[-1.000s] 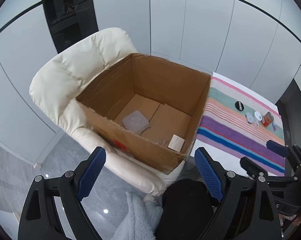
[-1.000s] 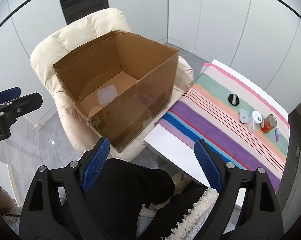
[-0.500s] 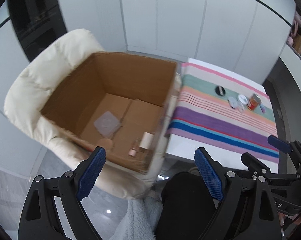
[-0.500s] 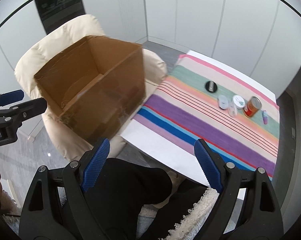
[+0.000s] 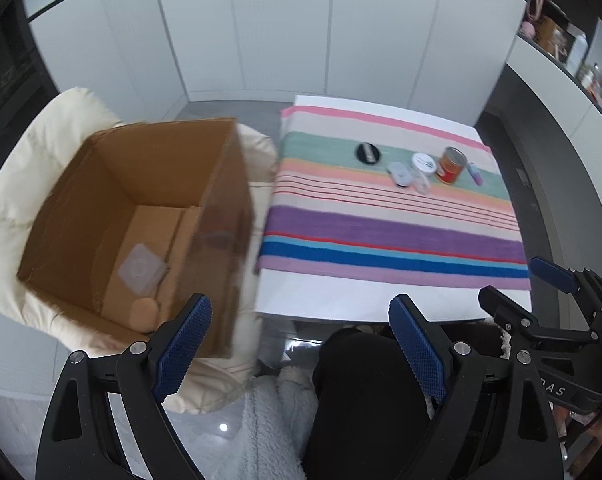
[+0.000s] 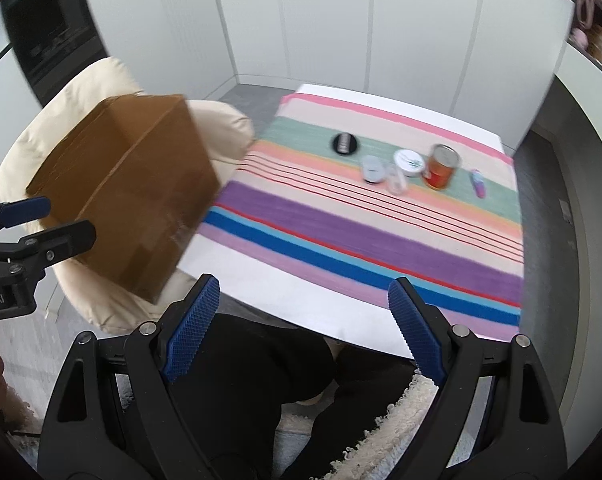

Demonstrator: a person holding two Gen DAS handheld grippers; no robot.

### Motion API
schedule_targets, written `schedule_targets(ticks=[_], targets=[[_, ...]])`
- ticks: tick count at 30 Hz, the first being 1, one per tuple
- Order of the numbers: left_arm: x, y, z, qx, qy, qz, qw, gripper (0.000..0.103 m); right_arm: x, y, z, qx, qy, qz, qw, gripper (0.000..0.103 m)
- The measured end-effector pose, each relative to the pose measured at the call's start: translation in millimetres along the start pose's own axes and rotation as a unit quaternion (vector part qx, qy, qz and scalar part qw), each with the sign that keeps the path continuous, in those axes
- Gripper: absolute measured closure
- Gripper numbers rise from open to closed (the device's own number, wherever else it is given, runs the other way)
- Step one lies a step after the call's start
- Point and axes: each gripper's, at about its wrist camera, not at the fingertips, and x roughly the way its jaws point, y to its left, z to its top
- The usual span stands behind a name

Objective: Organize objects
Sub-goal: 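Withdraw both tools from the box back toward the towel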

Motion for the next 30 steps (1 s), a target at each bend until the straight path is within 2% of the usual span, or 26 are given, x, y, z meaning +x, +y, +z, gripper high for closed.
schedule_targets(ticks=[10, 13, 16, 18, 23, 26, 28, 30], targets=[[17, -51, 14, 0.035, 0.021, -0.028, 0.9988, 0.012, -1, -70, -18, 0.058, -0.004, -0.067, 0.996, 0.014], [18, -65, 19, 0.061, 0.013, -0.022, 0.9978, 0.012, 2, -87, -22, 0.072, -0.001, -0.076, 0.995, 0.014], [15, -79, 29, 0.1, -0.014, 0.009, 0.9948, 0.012, 6, -104, -25, 0.082, 0.005, -0.084, 0.993, 0.014], [18, -81, 36, 0.106, -0.015, 0.007, 0.9942, 0.012, 11, -113, -24, 0.084, 0.008, -0.088, 0.993, 0.014], [41, -81, 61, 0.1, 0.004, 0.007, 0.9949, 0.012, 26, -131, -17, 0.09, 0.015, -0.09, 0.992, 0.014], [65, -82, 80, 0.093, 0.025, 0.021, 0.9951, 0.011, 39, -140, -6, 0.085, 0.019, -0.09, 0.992, 0.015], [86, -85, 92, 0.092, 0.044, 0.021, 0.9945, 0.011, 47, -144, -1, 0.083, 0.02, -0.089, 0.992, 0.014], [103, -88, 102, 0.091, 0.048, 0.02, 0.9945, 0.011, 57, -152, 5, 0.08, 0.021, -0.092, 0.992, 0.014]])
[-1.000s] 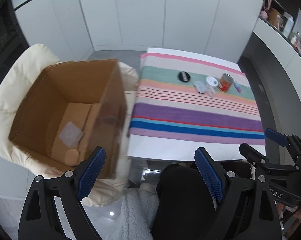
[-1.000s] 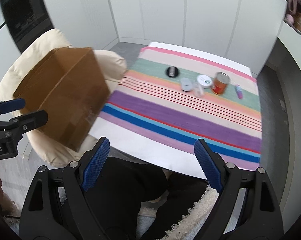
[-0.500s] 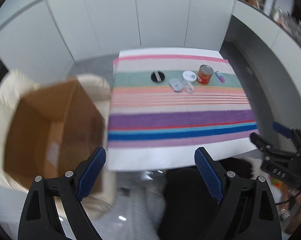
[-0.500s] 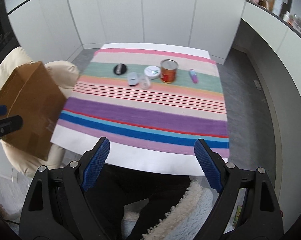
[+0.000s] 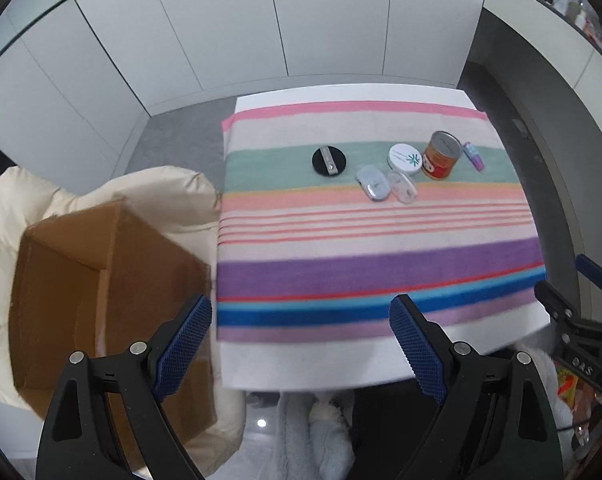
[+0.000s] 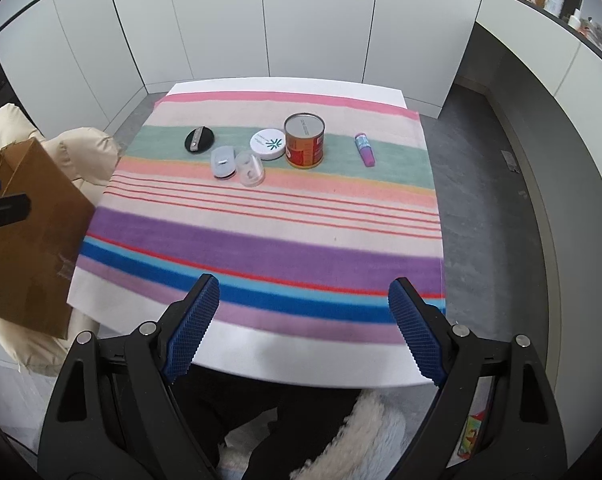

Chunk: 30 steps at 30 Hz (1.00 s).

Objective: Organize objects
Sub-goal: 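Withdraw both tools from the box back toward the towel, then grasp the orange tin can with the right tool while the left tool grasps the pale blue case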

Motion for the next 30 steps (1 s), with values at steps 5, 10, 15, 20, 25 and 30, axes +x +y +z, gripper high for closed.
schedule_targets(ticks=[5, 10, 15, 20, 25, 30], targets=[[37, -13, 26, 0.019, 0.007, -0.012, 0.9997, 0.012, 32, -15, 14, -0.001, 0.015, -0.009, 1.0, 0.014], [77, -32, 42, 0.048, 0.0, -0.014, 0.9987, 0.012, 74, -34, 30, 0.025, 0.029, -0.008, 0.999, 0.014], [122, -45, 56, 0.061, -0.017, -0.015, 0.9979, 0.012, 115, -38, 48, 0.032, 0.019, 0.012, 0.999, 0.014], [164, -60, 63, 0.06, -0.018, -0.004, 0.998, 0.012, 160, -33, 75, 0.028, 0.014, 0.034, 0.999, 0.014], [189, -75, 66, 0.08, -0.018, -0.015, 0.9965, 0.012, 202, -21, 101, 0.024, 0.007, 0.034, 0.999, 0.015], [206, -90, 76, 0.087, -0.037, -0.024, 0.9952, 0.012, 232, -5, 119, -0.004, -0.004, 0.025, 1.0, 0.035]])
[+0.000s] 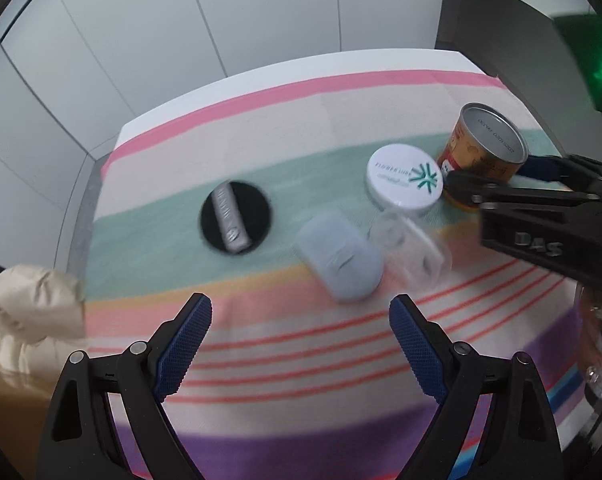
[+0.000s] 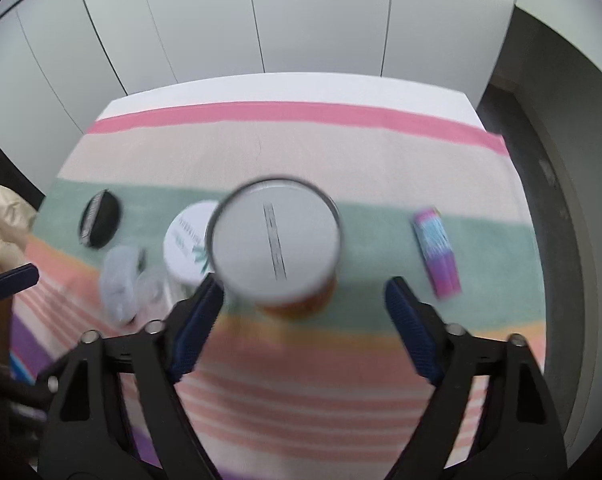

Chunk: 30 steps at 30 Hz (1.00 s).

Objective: Organize objects
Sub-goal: 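Grasp the orange tin can with the right tool while the left tool grasps the pale blue case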

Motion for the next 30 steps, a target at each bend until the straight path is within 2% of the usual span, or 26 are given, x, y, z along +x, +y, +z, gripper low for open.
schedule_targets(ticks=[1, 3, 5, 8, 17, 24, 30], targets=[[5, -3, 2, 0.004, -0.003, 0.008, 1.0, 0.012, 4, 3, 1, -0.006, -0.002, 0.006, 1.0, 0.045], [17, -7, 6, 0.004, -0.007, 0.022, 0.9997, 0.012, 6, 8, 3, -0.023, -0.015, 0.0, 1.0, 0.046], [22, -6, 8, -0.008, -0.022, 0.016, 0.9996, 0.016, 5, 11, 1, -0.036, -0.02, 0.002, 0.999, 0.046], [22, -6, 10, -0.018, -0.038, 0.003, 0.9991, 0.044, 2, 10, -2, -0.041, -0.017, 0.01, 0.999, 0.047], [15, -5, 13, -0.027, -0.033, 0.008, 0.9991, 0.044, -11, 7, -15, -0.056, -0.016, -0.003, 0.998, 0.047], [-15, 2, 23, -0.027, -0.041, 0.017, 0.9986, 0.044, -32, 4, -10, -0.046, -0.016, -0.003, 0.999, 0.047], [-52, 19, 40, -0.05, -0.051, 0.022, 0.9972, 0.044, -63, 1, 0, -0.033, -0.027, 0.0, 0.999, 0.047]])
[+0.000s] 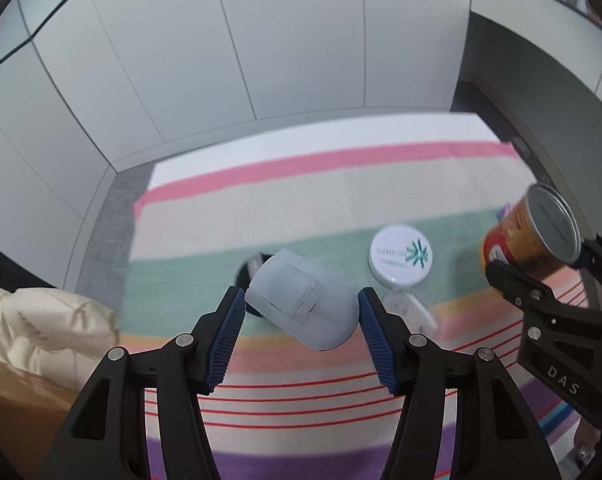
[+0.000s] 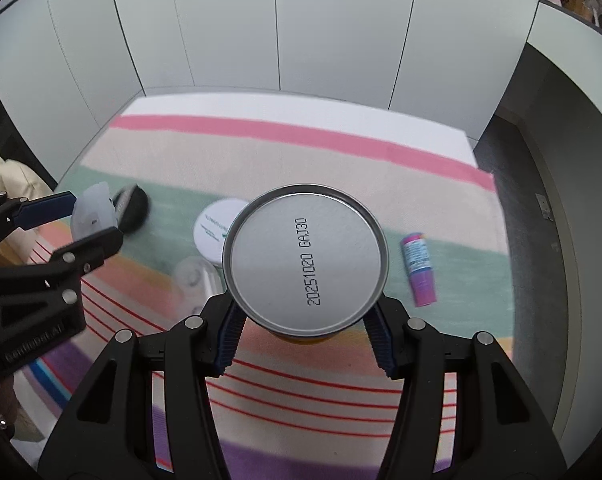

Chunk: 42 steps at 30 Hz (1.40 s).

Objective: Organize objects
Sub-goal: 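Grasp the orange tin can with the right tool while the left tool grasps the pale blue case, then lift the pale blue case and tin can and carry them toward the box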

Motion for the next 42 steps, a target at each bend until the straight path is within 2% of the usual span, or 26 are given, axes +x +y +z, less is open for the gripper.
schedule_targets(ticks=[6, 11, 26, 35, 39, 42], targets=[[-42, 9, 19, -0.002, -0.019, 0.022, 0.9996, 0.044, -40, -3, 20, 0.009, -0.006, -0.011, 1.0, 0.047], [-76, 15, 31, -0.008, -0.029, 0.015, 0.9994, 0.043, -82, -4, 34, 0.009, -0.025, -0.026, 0.999, 0.047], [-156, 26, 54, -0.038, -0.038, -0.007, 0.9985, 0.043, -191, -8, 70, 0.02, -0.059, -0.023, 0.998, 0.047], [-173, 24, 45, -0.033, -0.042, -0.001, 0.9986, 0.043, -201, -3, 66, 0.015, -0.057, -0.016, 0.998, 0.047], [-179, 23, 41, -0.033, -0.042, 0.007, 0.9985, 0.043, -207, 0, 60, 0.008, -0.062, -0.033, 0.998, 0.047], [-186, 24, 37, -0.036, -0.046, 0.006, 0.9983, 0.043, -211, 6, 57, 0.002, -0.063, -0.03, 0.998, 0.047]])
